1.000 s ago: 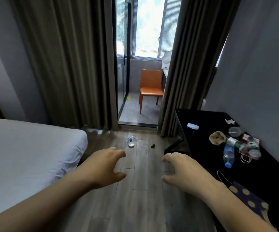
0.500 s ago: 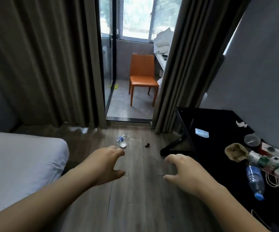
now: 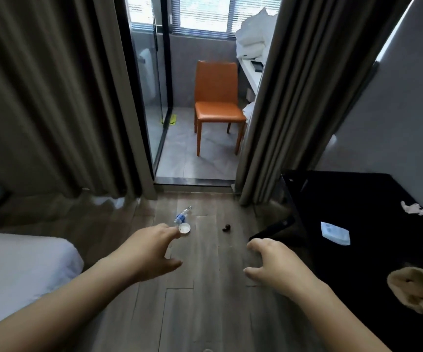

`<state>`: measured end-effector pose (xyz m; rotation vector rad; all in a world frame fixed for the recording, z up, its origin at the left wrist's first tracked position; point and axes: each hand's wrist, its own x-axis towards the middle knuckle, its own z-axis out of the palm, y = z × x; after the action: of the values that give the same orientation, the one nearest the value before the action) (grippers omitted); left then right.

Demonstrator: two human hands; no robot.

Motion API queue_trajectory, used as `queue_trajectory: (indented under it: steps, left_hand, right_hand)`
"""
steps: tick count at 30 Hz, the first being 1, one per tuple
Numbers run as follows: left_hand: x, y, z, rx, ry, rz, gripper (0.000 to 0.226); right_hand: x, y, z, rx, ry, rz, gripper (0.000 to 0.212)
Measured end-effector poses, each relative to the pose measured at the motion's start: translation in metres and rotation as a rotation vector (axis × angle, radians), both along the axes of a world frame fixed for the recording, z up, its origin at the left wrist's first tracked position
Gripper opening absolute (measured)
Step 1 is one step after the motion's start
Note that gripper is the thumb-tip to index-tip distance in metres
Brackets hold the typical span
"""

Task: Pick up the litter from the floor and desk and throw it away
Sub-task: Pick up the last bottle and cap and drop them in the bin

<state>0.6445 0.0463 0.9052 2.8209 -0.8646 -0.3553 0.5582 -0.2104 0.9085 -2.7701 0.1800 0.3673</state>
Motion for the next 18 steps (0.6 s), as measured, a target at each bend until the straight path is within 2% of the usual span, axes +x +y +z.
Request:
queue_trajectory:
  steps: [18]
  left_hand:
    - [0.272, -0.084, -0.061, 0.063, 0.155, 0.021, 0.050]
  right_hand:
    - [0.264, -0.090, -0.073, 0.067, 0.149, -0.075, 0.046]
